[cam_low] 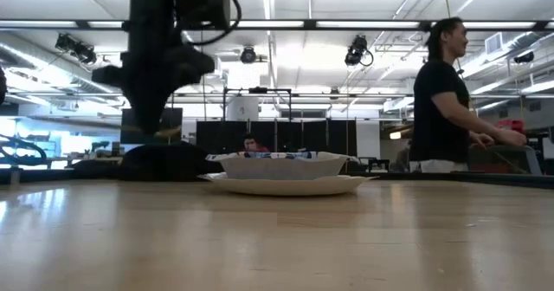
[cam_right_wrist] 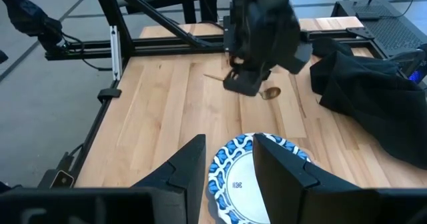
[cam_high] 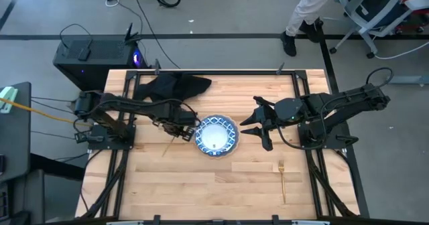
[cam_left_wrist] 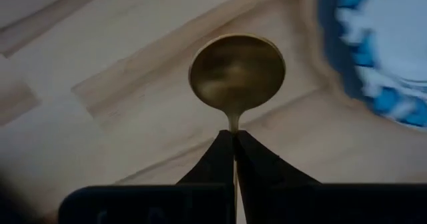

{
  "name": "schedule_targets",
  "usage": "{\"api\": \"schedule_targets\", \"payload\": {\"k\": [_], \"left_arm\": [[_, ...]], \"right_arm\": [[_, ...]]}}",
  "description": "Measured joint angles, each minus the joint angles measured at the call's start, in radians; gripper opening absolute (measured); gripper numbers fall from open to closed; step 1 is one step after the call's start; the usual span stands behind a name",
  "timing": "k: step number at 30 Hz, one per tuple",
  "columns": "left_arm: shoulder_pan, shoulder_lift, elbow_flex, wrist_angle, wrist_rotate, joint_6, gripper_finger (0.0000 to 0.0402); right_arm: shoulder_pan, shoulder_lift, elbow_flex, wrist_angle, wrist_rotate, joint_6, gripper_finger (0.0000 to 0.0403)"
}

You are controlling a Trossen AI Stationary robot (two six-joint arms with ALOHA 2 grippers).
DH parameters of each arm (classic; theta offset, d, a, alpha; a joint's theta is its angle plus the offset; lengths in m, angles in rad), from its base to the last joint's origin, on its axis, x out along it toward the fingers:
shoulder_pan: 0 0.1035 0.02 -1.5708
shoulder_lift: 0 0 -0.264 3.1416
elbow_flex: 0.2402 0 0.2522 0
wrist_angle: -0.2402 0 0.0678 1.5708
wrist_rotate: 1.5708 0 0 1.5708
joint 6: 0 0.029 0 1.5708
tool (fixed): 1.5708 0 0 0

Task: Set table place
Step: Put the golden spoon into the white bowl

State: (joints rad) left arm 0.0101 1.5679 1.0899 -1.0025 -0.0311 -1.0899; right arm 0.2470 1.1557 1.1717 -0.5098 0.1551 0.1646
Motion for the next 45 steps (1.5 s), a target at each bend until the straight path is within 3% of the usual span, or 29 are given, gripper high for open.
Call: {"api": "schedule_targets", "payload": {"k": [13,20,29,38,45], "left_arm": [[0.017,0.041,0.305,0.006,0.018,0.237,0.0009],[0.037,0.184,0.433,0.011,0.032,0.346,0.0010],[0.039,0.398,0.580,0.009,0.171,0.472,0.0015],[0.057,0.545,0.639,-0.017,0.219,0.508,0.0016],[0.078,0.586,0.639,-0.012,0.238,0.509,0.0018]], "right_arm": [[-0.001,0.000,0.000,-0.014,0.000,0.000,0.0130],[-0.003,-0.015,0.000,-0.014,0.000,0.000,0.0130],[-0.004,-0.045,0.000,-0.020,0.000,0.023,0.0130],[-0.004,-0.050,0.000,-0.021,0.001,0.024,0.0130],[-0.004,-0.050,0.000,-0.021,0.001,0.023,0.0130]]}}
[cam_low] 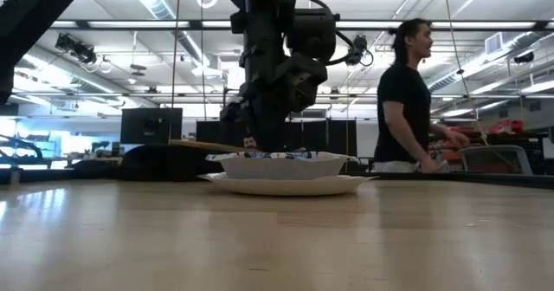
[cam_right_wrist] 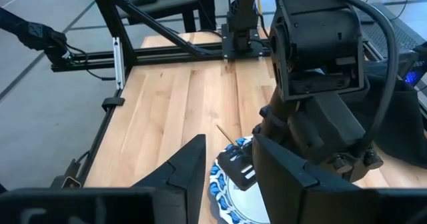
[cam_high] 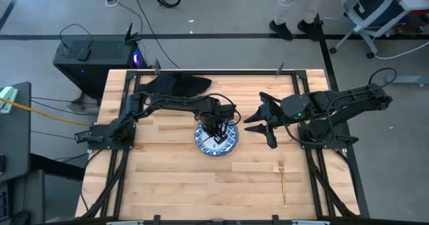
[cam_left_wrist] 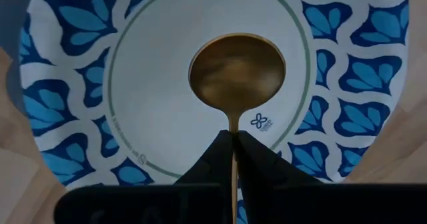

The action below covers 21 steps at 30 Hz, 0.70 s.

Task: Set table place
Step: Put the golden spoon into the white bowl, then put the golden fork to the right of the gray plate

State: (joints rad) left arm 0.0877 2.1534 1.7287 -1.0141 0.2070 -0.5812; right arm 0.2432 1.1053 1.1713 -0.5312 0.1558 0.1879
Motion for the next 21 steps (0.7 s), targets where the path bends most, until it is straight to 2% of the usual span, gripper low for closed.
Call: {"api": "schedule_targets", "payload": {"k": [9,21], "left_arm": [[0.012,0.001,0.000,0.009,0.001,-0.013,0.0049],[0.012,-0.030,0.000,0.016,-0.023,0.016,0.0056]], "right_arm": [[0.000,0.000,0.000,0.000,0.000,0.000,0.0130],[0.000,-0.014,0.000,-0.012,0.000,0.019,0.0130]]}}
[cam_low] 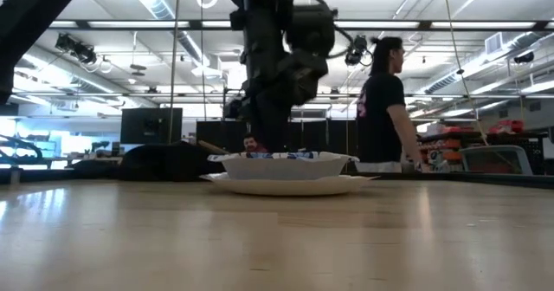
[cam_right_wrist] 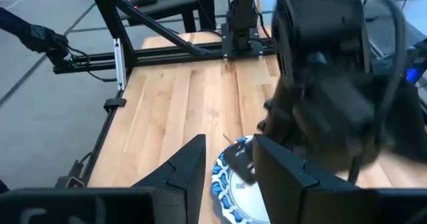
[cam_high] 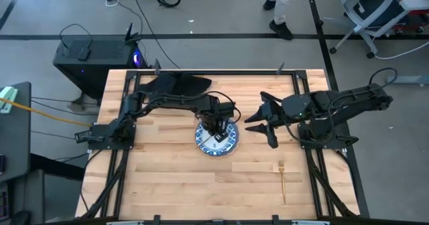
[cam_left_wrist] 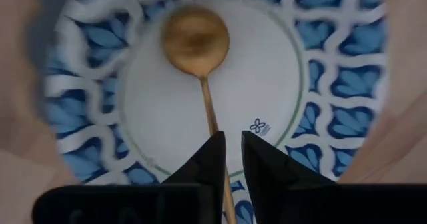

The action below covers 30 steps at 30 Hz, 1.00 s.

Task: Set table place
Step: Put the golden fork to the right of the gray plate

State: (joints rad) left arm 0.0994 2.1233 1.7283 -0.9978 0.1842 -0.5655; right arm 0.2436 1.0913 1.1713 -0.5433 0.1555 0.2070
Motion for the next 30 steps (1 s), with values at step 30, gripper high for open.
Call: {"api": "schedule_targets", "payload": {"k": [30], "left_arm": [[-0.194,-0.521,0.000,-0.184,-0.506,-0.130,0.0048]], "right_arm": [[0.410,0.207,0.000,-0.718,-0.169,1.694,0.0129]]}}
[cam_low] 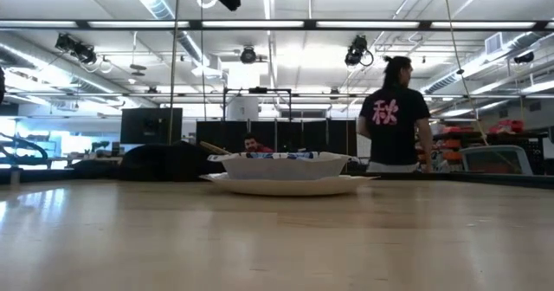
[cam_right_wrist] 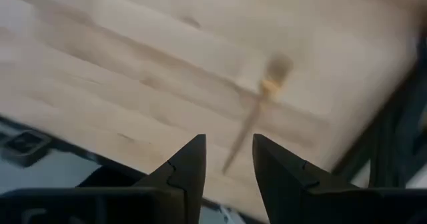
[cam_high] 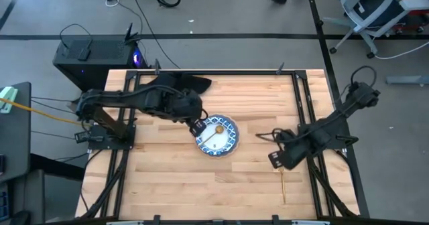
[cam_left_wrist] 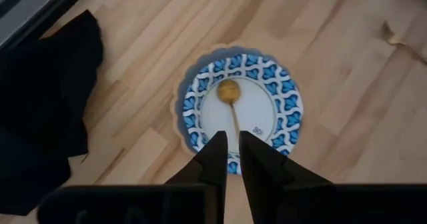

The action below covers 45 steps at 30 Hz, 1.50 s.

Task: Set table place
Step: Put the golden fork to the right of the gray plate

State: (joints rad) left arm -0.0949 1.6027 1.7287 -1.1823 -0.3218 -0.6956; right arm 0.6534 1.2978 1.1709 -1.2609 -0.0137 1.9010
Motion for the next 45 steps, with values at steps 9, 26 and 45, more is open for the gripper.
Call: {"api": "schedule_targets", "payload": {"k": [9,26,45], "left_arm": [[-0.056,-0.047,-0.001,0.012,-0.013,-0.006,0.0039],[-0.086,-0.113,0.000,0.065,-0.052,0.000,0.0035],[-0.086,-0.112,0.000,0.095,-0.052,-0.001,0.0030]], "right_arm": [[0.075,0.165,0.000,0.038,-0.114,0.164,0.0126],[0.076,0.145,-0.360,0.435,-0.190,0.138,0.0125],[0.075,0.127,-0.588,0.724,-0.179,0.206,0.0125]]}}
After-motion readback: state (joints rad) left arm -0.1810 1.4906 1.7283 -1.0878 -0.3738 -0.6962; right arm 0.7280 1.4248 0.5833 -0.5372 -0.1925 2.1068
